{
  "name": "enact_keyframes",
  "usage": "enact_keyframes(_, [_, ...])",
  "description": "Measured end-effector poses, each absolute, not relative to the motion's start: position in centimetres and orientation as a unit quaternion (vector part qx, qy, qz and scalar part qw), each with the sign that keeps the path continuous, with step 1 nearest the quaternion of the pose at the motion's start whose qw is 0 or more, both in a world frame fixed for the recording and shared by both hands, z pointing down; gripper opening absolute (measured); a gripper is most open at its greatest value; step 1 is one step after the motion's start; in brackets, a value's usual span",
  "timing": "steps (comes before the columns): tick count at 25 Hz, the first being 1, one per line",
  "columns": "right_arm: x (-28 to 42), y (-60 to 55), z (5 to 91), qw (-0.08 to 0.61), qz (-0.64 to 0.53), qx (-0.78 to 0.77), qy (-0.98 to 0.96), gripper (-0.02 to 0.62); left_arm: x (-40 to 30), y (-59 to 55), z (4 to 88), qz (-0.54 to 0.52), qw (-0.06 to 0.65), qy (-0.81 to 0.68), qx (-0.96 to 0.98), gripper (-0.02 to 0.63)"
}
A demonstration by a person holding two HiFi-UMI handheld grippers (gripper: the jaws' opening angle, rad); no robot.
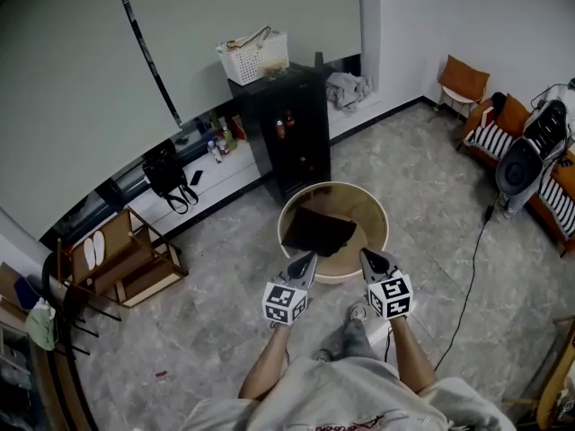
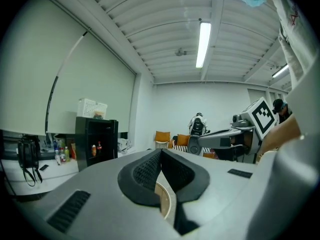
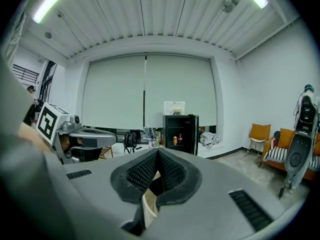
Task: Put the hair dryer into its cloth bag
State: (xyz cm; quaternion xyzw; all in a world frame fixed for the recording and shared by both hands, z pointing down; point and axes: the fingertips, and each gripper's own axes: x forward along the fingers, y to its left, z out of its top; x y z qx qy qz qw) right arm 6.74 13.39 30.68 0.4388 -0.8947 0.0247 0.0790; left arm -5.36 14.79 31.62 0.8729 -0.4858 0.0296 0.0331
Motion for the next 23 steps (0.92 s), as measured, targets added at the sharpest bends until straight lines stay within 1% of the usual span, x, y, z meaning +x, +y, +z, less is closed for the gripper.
enact_keyframes(23, [7.1,14.9,30.9,0.073,0.021,0.443,-0.893,0.026,-3.4,16.2,32.2,0.035,0.033,-0.478,0.877,0.031])
